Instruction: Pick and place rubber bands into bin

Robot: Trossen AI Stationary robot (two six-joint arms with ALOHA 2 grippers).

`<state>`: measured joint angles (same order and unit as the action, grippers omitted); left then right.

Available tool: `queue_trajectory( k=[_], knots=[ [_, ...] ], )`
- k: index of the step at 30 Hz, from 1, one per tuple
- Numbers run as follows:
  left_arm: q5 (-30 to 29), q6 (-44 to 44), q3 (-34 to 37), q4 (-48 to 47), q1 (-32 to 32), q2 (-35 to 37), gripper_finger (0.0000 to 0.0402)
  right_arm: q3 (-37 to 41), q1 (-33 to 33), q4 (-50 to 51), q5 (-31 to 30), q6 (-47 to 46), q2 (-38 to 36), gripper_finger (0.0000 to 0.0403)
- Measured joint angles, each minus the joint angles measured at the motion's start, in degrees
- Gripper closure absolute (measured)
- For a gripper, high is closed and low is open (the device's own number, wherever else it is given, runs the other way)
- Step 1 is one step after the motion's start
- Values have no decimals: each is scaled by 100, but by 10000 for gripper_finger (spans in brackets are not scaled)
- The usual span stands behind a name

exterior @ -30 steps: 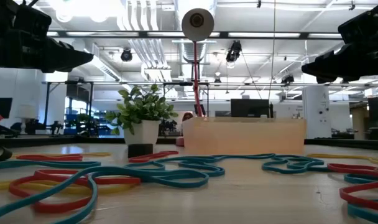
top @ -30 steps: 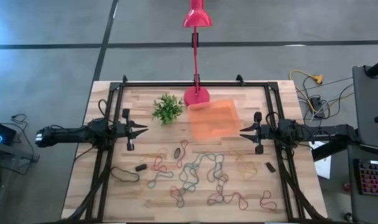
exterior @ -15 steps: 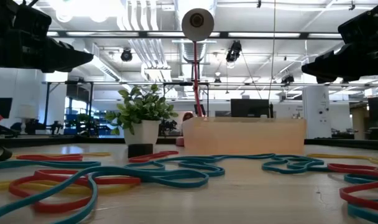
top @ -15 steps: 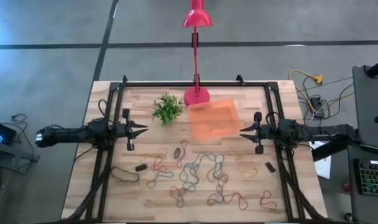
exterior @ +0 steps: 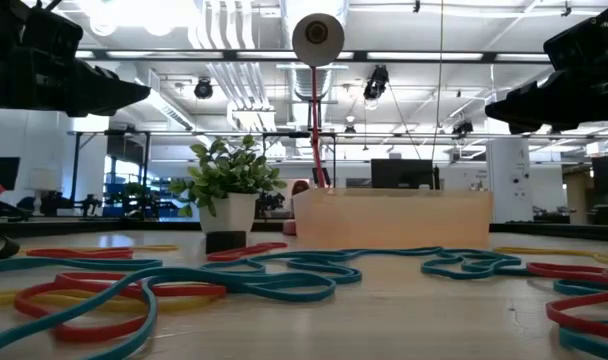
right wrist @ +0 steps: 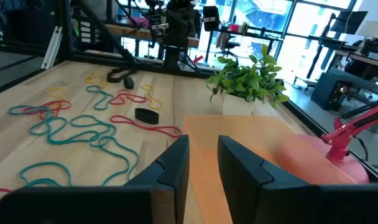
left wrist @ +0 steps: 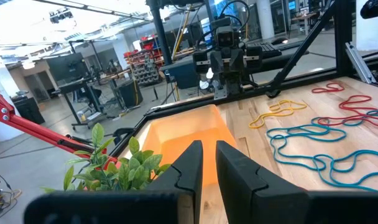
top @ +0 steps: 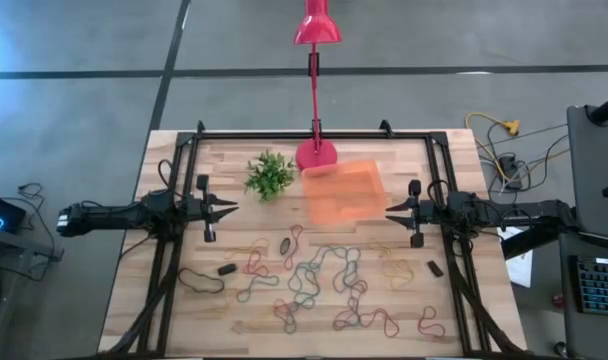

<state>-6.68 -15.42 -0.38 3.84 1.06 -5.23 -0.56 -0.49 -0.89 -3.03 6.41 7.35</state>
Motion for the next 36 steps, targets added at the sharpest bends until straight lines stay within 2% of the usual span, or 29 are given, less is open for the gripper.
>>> queue_trajectory(
  k=[15,21,24,28,33,36],
  knots=[
    [0,-6,0,7,-2,0,372,2,1,-50,0,-30,2,330],
    [2,-1,0,339,-1,2,372,2,0,-604,0,-1614,2,330],
    [4,38,2,683,-2,2,372,2,0,-964,-1,-2040,2,330],
    [17,658,2,1035,-2,2,372,2,0,-1343,-2,-2085,2,330],
    [24,1906,2,1295,0,2,372,2,0,-1626,-2,-2374,0,330],
    [30,2218,2,1276,0,2,372,2,0,-1606,-4,-2352,17,330]
  ],
)
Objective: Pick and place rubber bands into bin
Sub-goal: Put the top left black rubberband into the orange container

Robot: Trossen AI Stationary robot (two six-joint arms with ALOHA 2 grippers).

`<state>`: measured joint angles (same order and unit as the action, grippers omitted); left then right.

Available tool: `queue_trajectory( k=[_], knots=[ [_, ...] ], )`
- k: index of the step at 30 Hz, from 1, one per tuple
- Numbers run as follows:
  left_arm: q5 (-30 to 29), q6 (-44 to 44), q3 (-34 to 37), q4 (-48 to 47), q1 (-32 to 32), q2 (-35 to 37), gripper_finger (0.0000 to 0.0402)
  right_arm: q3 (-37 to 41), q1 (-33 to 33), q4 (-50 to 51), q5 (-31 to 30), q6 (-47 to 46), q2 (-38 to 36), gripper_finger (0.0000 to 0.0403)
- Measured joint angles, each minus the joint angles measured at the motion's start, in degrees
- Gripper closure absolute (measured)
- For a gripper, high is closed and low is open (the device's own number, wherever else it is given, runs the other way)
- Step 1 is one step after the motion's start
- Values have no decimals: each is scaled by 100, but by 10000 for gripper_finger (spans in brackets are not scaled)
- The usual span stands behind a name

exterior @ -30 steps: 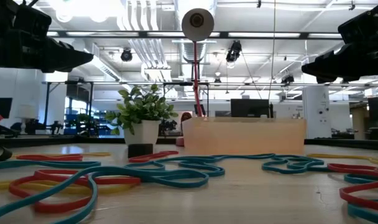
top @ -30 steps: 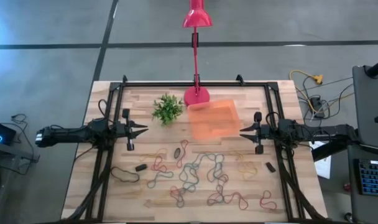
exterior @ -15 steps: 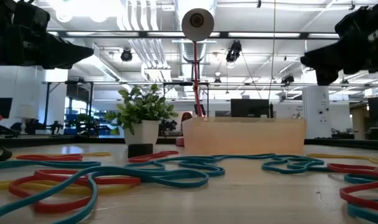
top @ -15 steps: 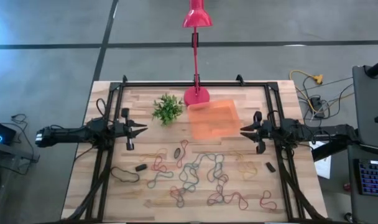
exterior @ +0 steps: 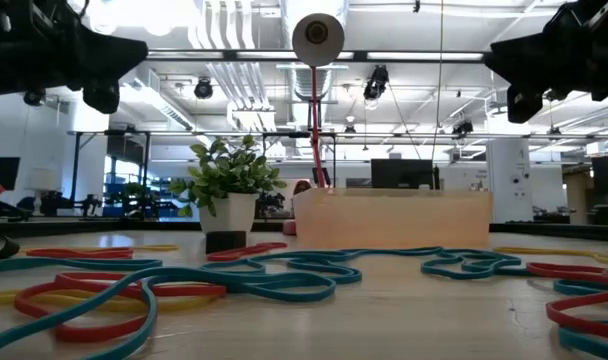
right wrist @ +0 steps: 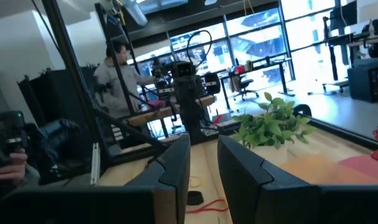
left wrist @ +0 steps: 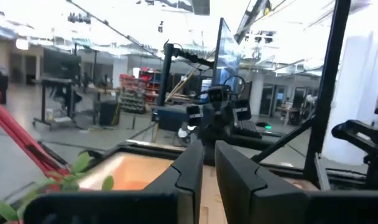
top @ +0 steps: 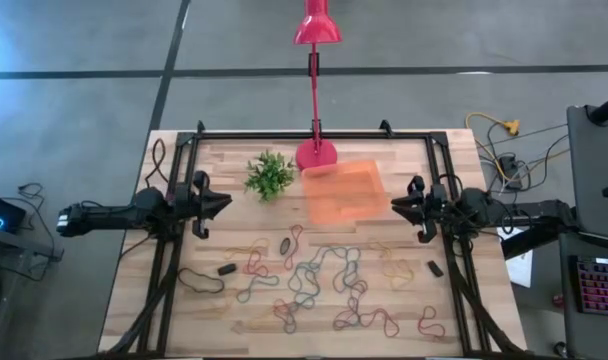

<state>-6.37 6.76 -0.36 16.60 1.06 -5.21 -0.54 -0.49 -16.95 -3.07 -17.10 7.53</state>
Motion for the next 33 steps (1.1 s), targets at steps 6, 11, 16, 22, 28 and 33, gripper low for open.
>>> queue_trajectory(
  k=[6,11,16,22,28,33],
  knots=[
    [-118,-271,0,2,0,-2,372,0,0,3,-13,140,15,330],
    [-129,133,0,3,0,-38,372,0,0,195,-11,-12,59,330],
    [24,171,0,-98,0,-240,372,0,0,485,-410,73,277,330],
    [49,145,0,-339,-2,-691,372,0,0,511,-603,60,651,330],
    [-80,346,0,57,0,-1023,372,0,0,401,-540,-488,1074,330],
    [712,545,0,128,-4,-1321,372,0,-3,122,678,-616,1327,330]
  ],
)
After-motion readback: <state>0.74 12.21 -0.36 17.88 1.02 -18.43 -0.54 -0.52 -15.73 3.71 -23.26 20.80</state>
